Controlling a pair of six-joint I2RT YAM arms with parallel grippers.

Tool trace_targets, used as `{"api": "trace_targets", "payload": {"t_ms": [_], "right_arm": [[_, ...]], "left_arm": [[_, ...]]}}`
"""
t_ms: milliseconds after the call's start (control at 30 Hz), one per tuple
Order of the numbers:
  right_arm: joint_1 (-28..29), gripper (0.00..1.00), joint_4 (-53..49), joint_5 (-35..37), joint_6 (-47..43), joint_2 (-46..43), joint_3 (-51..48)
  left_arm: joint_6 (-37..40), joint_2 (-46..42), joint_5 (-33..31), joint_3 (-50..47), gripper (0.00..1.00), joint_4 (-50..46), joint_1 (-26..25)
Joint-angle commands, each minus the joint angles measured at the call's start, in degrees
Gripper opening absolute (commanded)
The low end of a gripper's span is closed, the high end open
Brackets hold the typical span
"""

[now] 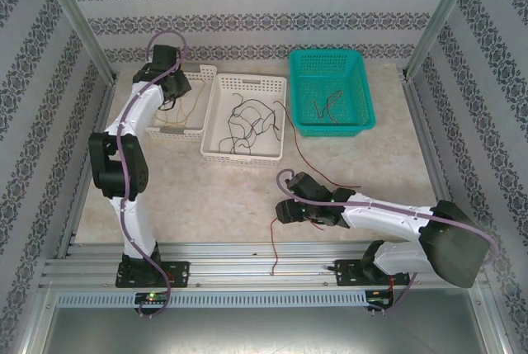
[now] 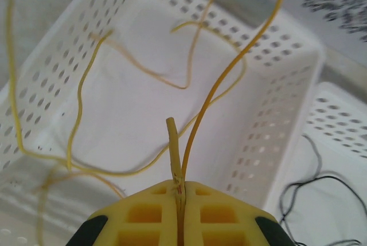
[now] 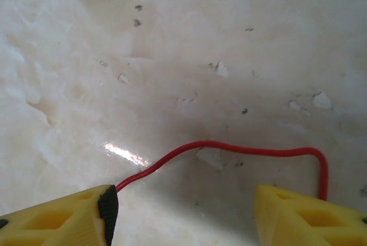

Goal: Untangle the cables

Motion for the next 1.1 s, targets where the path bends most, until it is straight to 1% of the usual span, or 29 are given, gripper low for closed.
{"api": "trace_targets", "payload": {"t_ms": [0, 400, 500, 633, 667, 733, 767, 833, 933, 1067], "right_arm": [[1.1, 0.64, -2.2, 2.4, 1.6, 1.3, 1.6], [3.8, 0.64, -1.8, 4.7, 2.3, 7.4, 6.2], [3.9, 0.63, -1.3, 4.3, 2.5, 9.0, 6.8], [3.9, 0.60, -0.5, 4.6, 3.0, 10.4, 6.5], [3.9, 0.59, -0.5, 4.7, 3.0, 10.7, 6.6], [3.9, 0.58, -0.4, 4.7, 2.9, 11.7, 6.9], [3.9, 0.57, -0.5, 4.7, 2.7, 12.2, 7.1], [3.9, 0.55, -0.7, 4.9, 2.4, 13.2, 7.7], [3.9, 0.48, -0.8, 5.2, 2.2, 13.9, 8.1], [3.9, 0.41, -0.7, 5.6, 2.3, 14.1, 7.9]], "left_arm": [[-3.4, 2.5, 3.2, -0.5, 0.00, 3.6, 1.1], [-2.4, 12.5, 2.6, 5.3, 0.00, 1.4, 1.8], [-2.4, 14.7, 2.9, 7.7, 0.00, 0.2, 1.8], [-2.6, 15.7, 3.1, 7.2, 0.00, 0.3, 1.9], [-2.7, 15.7, 3.3, 6.7, 0.03, 0.6, 1.8], [-2.7, 15.5, 3.6, 5.9, 0.16, 1.0, 1.8], [-2.7, 15.3, 3.7, 5.6, 0.20, 1.2, 1.9], [-2.3, 14.9, 3.8, 5.5, 0.34, 1.1, 1.8], [-1.6, 13.7, 3.9, 6.1, 0.55, 0.6, 1.9], [-1.0, 11.0, 4.3, 8.3, 0.74, -0.4, 1.8]]}}
